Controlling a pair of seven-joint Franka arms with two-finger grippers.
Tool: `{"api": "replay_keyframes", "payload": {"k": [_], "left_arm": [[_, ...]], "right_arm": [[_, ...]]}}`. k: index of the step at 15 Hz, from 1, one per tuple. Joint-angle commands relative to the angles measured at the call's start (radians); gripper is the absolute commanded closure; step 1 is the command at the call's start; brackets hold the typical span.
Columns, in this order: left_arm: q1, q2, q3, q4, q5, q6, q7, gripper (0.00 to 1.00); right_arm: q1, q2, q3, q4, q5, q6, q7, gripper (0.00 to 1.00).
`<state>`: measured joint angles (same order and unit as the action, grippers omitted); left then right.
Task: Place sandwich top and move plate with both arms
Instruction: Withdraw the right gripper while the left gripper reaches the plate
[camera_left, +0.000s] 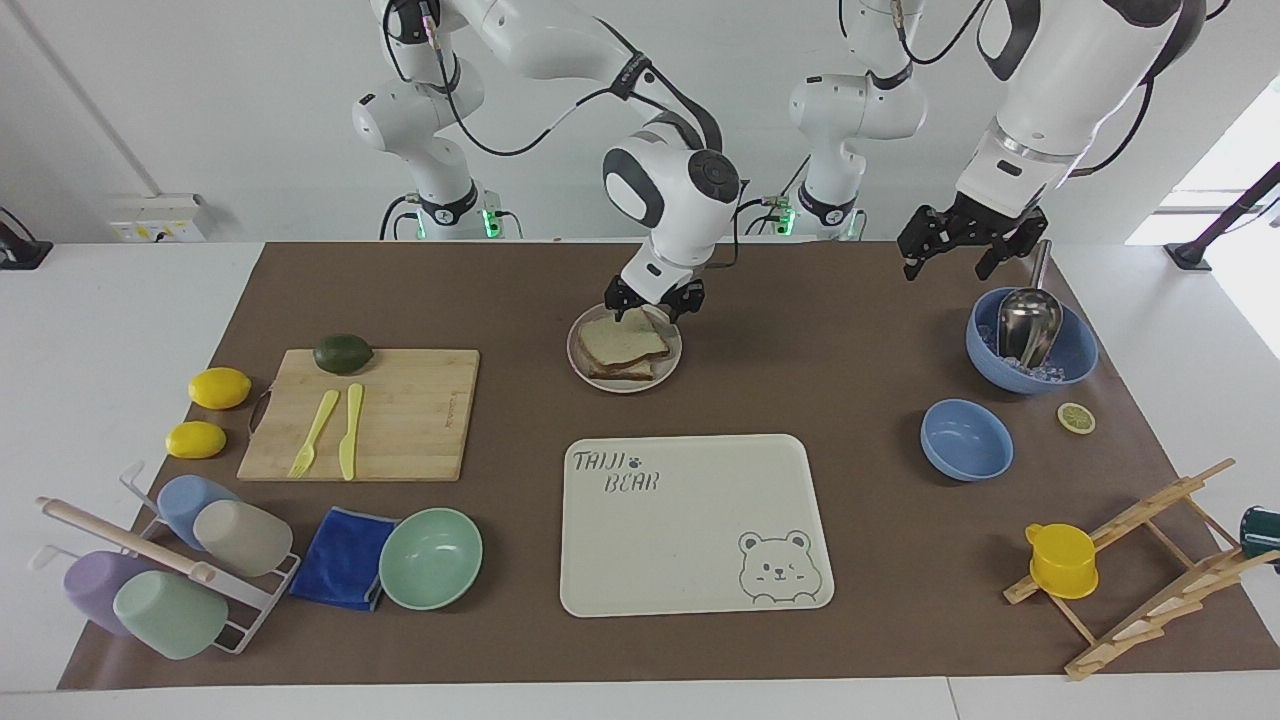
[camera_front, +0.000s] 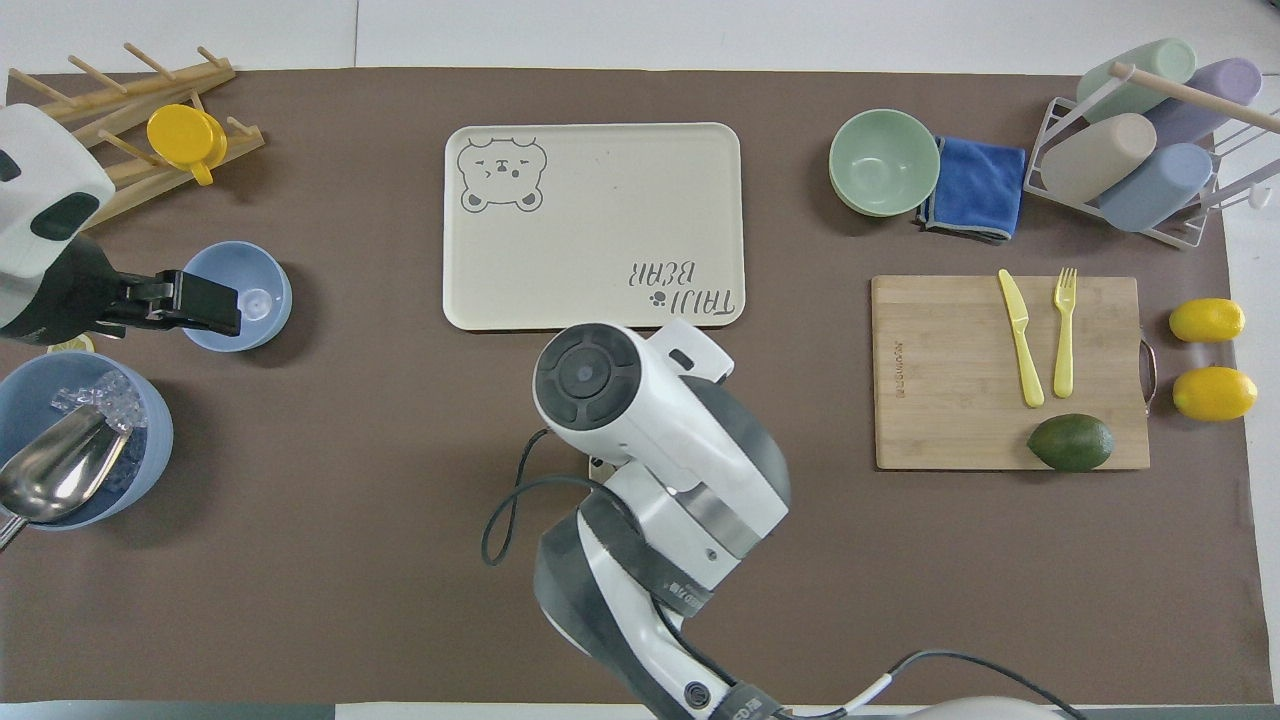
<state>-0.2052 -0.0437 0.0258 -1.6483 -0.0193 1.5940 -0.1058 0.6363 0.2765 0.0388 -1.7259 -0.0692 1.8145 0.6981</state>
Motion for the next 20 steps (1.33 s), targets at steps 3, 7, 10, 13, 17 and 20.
{"api": "replay_keyframes", "payload": {"k": [3, 7, 10, 13, 17, 20], "left_arm": [[-0.011, -0.087, -0.009, -0.187, -0.025, 0.127, -0.032, 0.0], [-0.104, -0.085, -0.015, -0.315, -0.07, 0.251, -0.133, 0.0], [-0.181, -0.078, -0.015, -0.419, -0.125, 0.377, -0.169, 0.0], [-0.295, -0.035, -0.015, -0.504, -0.128, 0.518, -0.217, 0.0], [-0.417, 0.007, -0.015, -0.619, -0.133, 0.699, -0.308, 0.0], [-0.468, 0.031, -0.015, -0.663, -0.157, 0.768, -0.313, 0.0]], "right_arm": [[-0.257, -0.147, 0.007, -0.021, 0.113, -0.03, -0.156, 0.0], [-0.374, -0.218, 0.0, -0.02, 0.138, -0.121, -0.233, 0.0], [-0.481, -0.241, -0.002, -0.011, 0.134, -0.167, -0.4, 0.0], [-0.562, -0.263, -0.005, 0.009, 0.117, -0.222, -0.537, 0.0], [-0.557, -0.278, -0.092, 0.009, 0.094, -0.268, -0.667, 0.0], [-0.528, -0.284, -0.171, 0.028, 0.086, -0.281, -0.844, 0.0]]}}
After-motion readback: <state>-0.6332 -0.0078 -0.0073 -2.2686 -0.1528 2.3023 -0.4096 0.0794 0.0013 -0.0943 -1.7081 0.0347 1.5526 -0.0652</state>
